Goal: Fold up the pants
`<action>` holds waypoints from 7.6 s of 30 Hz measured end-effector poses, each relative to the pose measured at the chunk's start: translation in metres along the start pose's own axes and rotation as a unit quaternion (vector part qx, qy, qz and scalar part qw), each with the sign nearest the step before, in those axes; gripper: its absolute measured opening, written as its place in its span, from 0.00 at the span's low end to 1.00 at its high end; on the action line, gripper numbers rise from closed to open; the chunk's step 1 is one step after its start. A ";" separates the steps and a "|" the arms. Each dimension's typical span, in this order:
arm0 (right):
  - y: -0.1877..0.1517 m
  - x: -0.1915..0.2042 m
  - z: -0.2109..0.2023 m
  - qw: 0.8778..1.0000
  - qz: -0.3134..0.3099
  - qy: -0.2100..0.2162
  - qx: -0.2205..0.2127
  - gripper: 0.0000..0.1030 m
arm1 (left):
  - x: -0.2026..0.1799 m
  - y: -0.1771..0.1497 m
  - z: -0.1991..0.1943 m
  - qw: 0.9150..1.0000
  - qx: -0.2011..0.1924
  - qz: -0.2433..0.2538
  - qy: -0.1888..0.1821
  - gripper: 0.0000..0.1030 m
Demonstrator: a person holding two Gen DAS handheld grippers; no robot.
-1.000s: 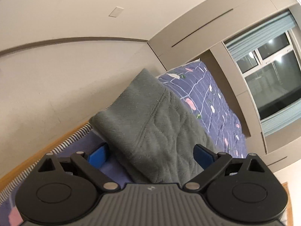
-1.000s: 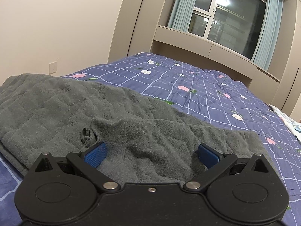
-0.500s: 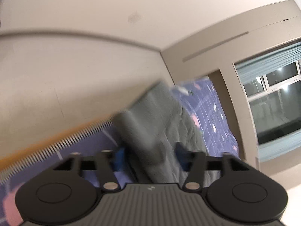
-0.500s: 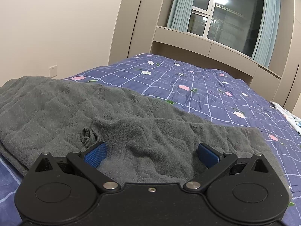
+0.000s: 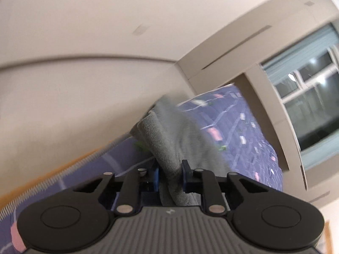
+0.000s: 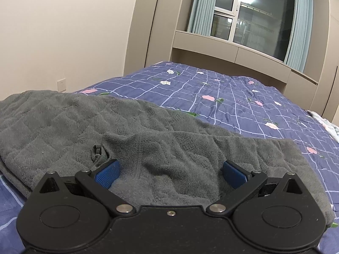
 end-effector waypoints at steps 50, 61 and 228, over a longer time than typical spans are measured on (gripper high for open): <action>-0.141 -0.227 -0.129 0.973 0.175 -0.150 0.012 1.00 | -0.232 -0.370 0.018 0.822 0.195 0.532 -0.064 0.21; -0.135 -0.224 -0.128 0.974 0.190 -0.124 0.017 1.00 | -0.226 -0.353 -0.010 0.846 0.236 0.465 -0.110 0.70; -0.123 -0.195 -0.078 0.956 0.280 0.076 0.048 1.00 | -0.144 -0.252 0.024 0.906 0.183 0.376 0.065 1.00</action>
Point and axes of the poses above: each gripper's, at about its wrist camera, not at the fingertips, and z roughly the way its jaws point, x to its left, y to its top, the point moved 9 cm from there along z, roughly the way its jaws point, and after that the axes turned 12 degrees about -z, right-handed, at the moved point
